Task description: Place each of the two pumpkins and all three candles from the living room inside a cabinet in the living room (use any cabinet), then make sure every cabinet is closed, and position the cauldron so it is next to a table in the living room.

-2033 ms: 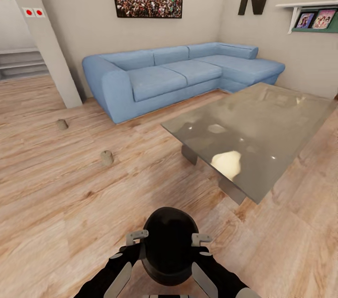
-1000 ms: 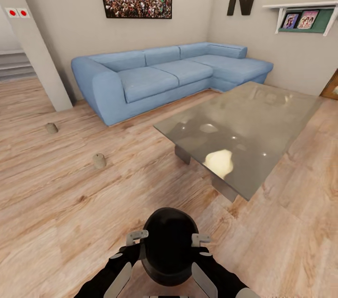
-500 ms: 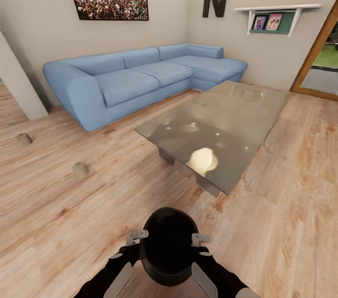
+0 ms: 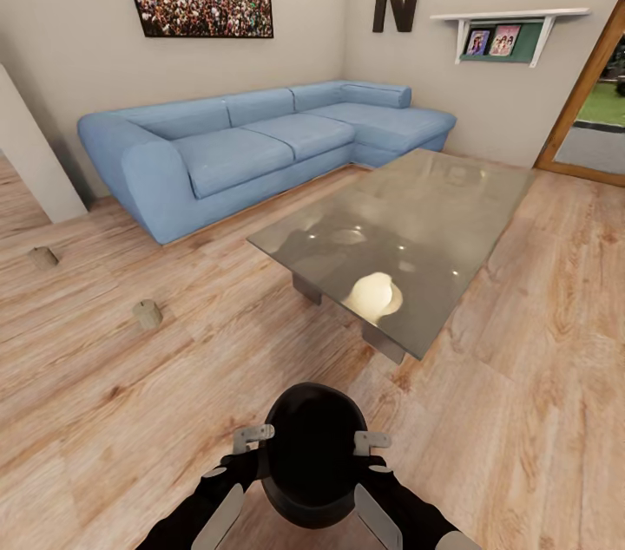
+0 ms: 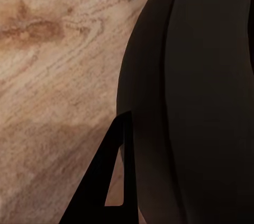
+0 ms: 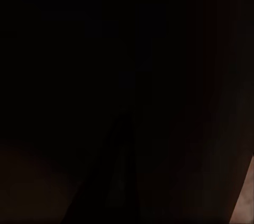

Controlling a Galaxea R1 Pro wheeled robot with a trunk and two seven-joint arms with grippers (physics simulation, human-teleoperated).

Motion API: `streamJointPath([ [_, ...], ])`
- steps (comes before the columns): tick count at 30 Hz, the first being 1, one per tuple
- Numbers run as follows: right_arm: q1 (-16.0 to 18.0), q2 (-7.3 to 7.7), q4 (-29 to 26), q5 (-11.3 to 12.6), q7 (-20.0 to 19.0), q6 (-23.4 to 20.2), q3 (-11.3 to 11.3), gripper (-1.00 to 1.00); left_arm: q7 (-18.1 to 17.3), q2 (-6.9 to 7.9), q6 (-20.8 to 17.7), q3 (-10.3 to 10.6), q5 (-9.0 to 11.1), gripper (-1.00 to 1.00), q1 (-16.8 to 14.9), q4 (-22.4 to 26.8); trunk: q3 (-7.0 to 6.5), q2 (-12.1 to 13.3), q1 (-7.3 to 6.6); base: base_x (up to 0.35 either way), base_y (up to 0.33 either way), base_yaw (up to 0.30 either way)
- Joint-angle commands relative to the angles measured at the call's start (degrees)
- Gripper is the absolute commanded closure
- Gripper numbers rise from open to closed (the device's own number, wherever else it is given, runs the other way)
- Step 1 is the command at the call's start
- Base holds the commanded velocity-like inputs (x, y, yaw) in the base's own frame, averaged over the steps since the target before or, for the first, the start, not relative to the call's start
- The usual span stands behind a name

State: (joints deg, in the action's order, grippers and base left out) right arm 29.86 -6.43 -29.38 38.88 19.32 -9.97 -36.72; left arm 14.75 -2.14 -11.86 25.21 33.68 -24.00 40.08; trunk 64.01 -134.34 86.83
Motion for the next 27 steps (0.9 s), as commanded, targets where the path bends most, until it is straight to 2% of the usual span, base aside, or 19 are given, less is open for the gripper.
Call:
streamJointPath([
  [1, 0.1, 1.77, -0.1, -0.1, 0.6, -0.3, 2.3, 1.0, 0.4, 0.06, 1.9, -0.1, 0.1, 1.0, -0.1, 0.3, 0.04, 0.0, -0.02, 0.0, 0.0, 0.0],
  [23, 0.0, 1.77, -0.1, 0.0, -0.6, -0.3, 2.4, 1.0, 0.4, 0.04, 1.9, -0.1, 0.1, 1.0, -0.1, 0.3, 0.07, 0.0, -0.02, 0.0, 0.0, 0.0],
  [27, 0.1, 1.77, -0.1, 0.0, -2.6, -0.3, 2.4, 1.0, 0.4, 0.05, 1.9, -0.1, 0.1, 1.0, -0.1, 0.3, 0.23, 0.0, -0.02, 0.0, 0.0, 0.0],
])
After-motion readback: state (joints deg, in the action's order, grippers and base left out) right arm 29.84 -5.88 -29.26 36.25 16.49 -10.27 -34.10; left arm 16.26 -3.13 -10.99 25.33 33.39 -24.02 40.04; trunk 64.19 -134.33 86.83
